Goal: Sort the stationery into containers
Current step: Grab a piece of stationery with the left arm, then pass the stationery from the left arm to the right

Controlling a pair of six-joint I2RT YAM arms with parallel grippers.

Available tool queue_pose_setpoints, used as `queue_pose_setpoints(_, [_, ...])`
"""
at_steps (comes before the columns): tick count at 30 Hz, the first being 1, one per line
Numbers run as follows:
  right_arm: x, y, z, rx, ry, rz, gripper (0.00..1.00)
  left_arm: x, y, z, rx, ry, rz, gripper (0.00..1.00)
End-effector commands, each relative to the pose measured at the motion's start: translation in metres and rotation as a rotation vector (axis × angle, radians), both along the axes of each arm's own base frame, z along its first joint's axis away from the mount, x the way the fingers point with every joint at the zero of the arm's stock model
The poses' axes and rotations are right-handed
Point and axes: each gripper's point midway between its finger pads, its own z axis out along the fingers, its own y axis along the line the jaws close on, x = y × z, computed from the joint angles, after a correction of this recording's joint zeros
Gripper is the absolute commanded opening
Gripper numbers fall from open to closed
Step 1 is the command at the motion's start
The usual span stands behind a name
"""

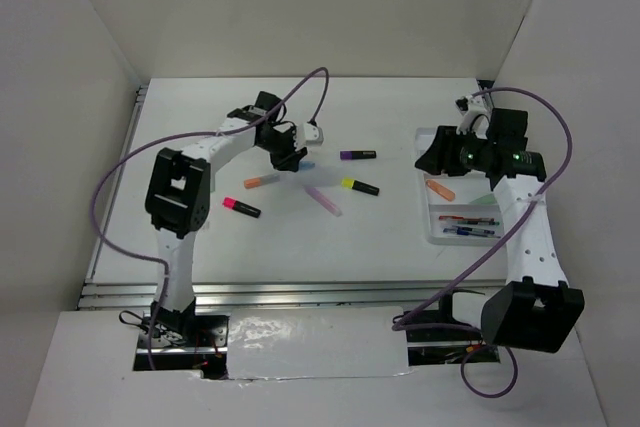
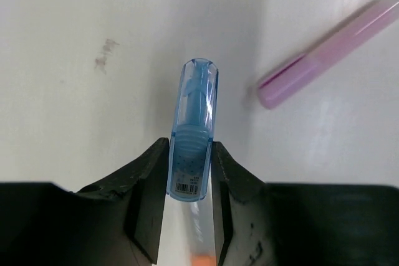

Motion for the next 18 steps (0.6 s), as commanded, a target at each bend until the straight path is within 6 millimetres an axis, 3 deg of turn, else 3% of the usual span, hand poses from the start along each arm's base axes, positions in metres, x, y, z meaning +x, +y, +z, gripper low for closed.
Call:
queue_pose_setpoints(1, [-0.001,0.037,0.015,0.140,-0.016,0.068,0.58,-0.018,-0.032,0.112,-0.199,-0.154,0.031,0.14])
queue_pose_setpoints(2, [-0.002,0.045,0.014,0.169,-0.001,0.092,0.61,-0.029,-0.037,0.120,-0.219,-0.146,0.047,0.14])
queue_pose_setpoints(3, [-0.006,0.061,0.014,0.223,0.020,0.141,0.70,-0.045,-0.036,0.129,-0.234,-0.155,0.050,0.14])
queue_pose_setpoints(4, [-0.007,0.069,0.014,0.245,0.033,0.162,0.74,-0.054,-0.047,0.140,-0.263,-0.179,0.034,0.14])
queue_pose_setpoints(5, [-0.007,0.076,0.013,0.264,0.048,0.178,0.77,-0.066,-0.050,0.138,-0.273,-0.148,0.054,0.14])
queue_pose_setpoints(6, [-0.008,0.088,0.015,0.289,0.051,0.208,0.78,-0.074,-0.052,0.154,-0.292,-0.176,0.056,0.14])
queue_pose_setpoints(7, [-0.006,0.090,0.014,0.301,0.056,0.210,0.79,-0.086,-0.062,0.159,-0.307,-0.164,0.044,0.14])
queue_pose_setpoints(9, [-0.014,0.115,0.018,0.333,0.070,0.280,0.79,-0.103,-0.072,0.172,-0.322,-0.176,0.031,0.14])
queue_pose_setpoints(12, [-0.021,0.138,0.025,0.385,0.094,0.356,0.79,-0.119,-0.084,0.185,-0.344,-0.188,0.025,0.14])
queue_pose_setpoints(18, [-0.028,0.161,0.024,0.432,0.138,0.399,0.74,-0.140,-0.102,0.197,-0.359,-0.195,-0.007,0.14])
